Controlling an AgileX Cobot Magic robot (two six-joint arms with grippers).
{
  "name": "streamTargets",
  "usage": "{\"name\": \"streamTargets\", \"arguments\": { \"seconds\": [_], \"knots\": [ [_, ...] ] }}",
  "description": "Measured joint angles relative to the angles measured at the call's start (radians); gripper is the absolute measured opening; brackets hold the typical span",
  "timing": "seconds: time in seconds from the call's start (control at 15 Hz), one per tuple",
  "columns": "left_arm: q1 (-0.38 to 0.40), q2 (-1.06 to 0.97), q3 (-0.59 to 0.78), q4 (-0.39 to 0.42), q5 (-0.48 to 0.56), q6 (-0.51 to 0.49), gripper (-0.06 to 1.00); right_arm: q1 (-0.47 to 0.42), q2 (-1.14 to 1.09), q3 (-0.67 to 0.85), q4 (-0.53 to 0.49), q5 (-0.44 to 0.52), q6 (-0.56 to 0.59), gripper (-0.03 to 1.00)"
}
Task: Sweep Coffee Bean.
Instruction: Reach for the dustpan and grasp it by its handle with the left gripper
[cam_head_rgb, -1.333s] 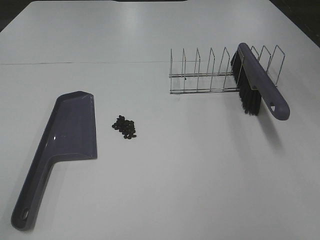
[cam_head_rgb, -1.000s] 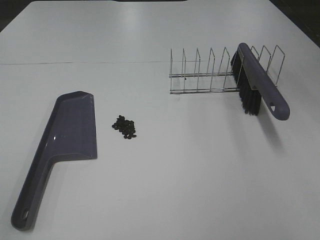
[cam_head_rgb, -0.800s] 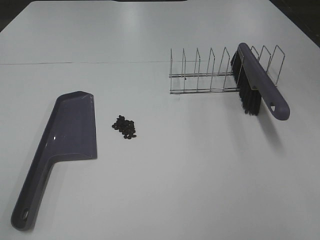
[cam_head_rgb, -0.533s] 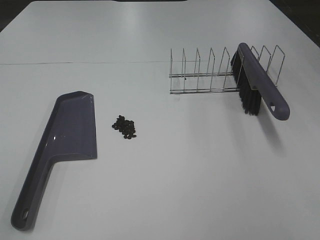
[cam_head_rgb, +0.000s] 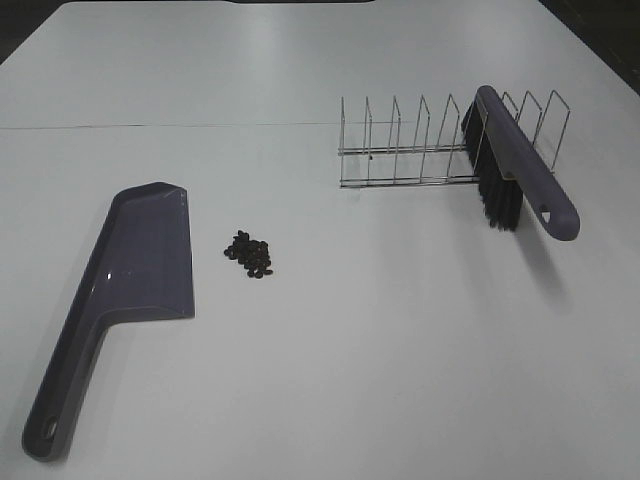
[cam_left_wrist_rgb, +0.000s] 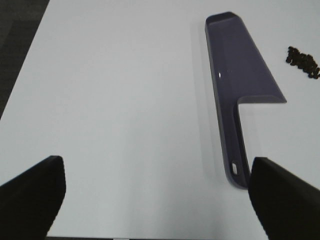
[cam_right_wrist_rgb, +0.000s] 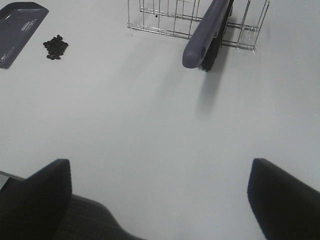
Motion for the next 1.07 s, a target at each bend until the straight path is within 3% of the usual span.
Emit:
{"name": "streamTargets", "arguments": {
  "seconds": [0.33, 0.73, 1.07],
  "knots": [
    [0.0, 0.213, 0.0, 0.0, -0.001, -0.002, 0.91, 0.0, 0.0, 0.0, 0.0, 0.0, 0.0, 0.82],
    [0.0, 0.441, -0.001, 0.008, -0.006, -0.104, 0.91, 0.0, 0.0, 0.0, 0.0, 0.0, 0.001, 0.81],
    [0.0, 0.686, -0.072, -0.021, -0.124, -0.168, 0.91, 0.0, 0.0, 0.0, 0.0, 0.0, 0.009, 0.81]
  ]
}}
